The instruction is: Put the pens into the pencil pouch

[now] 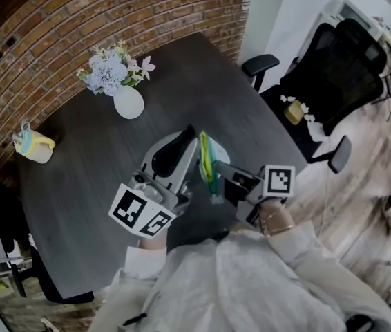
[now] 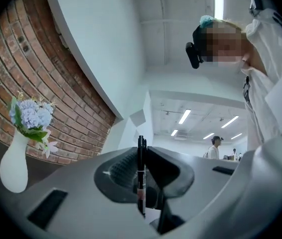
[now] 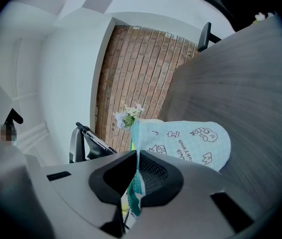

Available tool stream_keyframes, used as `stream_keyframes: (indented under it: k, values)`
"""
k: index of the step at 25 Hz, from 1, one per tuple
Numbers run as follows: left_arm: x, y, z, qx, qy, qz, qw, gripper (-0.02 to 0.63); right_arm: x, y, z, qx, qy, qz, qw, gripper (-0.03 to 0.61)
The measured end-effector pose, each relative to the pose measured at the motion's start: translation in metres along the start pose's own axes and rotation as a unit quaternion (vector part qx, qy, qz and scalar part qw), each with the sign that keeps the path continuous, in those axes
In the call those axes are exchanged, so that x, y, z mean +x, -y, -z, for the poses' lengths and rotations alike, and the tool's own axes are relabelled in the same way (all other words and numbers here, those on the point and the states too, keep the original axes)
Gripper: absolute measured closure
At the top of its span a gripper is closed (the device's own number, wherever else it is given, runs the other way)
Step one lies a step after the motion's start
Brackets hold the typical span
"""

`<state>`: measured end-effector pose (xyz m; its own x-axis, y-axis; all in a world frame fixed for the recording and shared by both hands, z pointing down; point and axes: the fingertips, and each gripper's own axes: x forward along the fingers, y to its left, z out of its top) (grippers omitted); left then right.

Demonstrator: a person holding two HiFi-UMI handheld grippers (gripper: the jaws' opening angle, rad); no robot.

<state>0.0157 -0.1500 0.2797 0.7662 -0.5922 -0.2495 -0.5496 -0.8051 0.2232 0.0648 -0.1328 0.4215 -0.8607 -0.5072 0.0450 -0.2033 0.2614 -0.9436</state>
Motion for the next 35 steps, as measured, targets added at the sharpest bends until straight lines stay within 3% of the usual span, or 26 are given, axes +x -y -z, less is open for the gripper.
stream_keyframes:
  k: [5, 19, 24, 35]
  values:
    - [0.005, 0.004, -0.008, -0.012, 0.047, 0.008, 0.9988, 0.554, -0.001, -0.001, -0.002, 0.003, 0.000, -0.002, 1.000, 0.557]
    - [0.011, -0.003, 0.049, 0.005, 0.014, -0.027, 0.9995, 0.552, -0.008, 0.001, -0.006, 0.030, 0.007, -0.007, 0.999, 0.557]
    - [0.014, 0.008, 0.071, 0.044, -0.035, -0.009, 0.9983, 0.554, -0.008, -0.001, -0.010, 0.034, 0.011, -0.017, 0.999, 0.557]
    - [0.013, 0.000, 0.107, 0.019, -0.120, -0.019, 0.9925, 0.552, -0.010, -0.001, -0.023, 0.047, 0.027, -0.031, 0.998, 0.557]
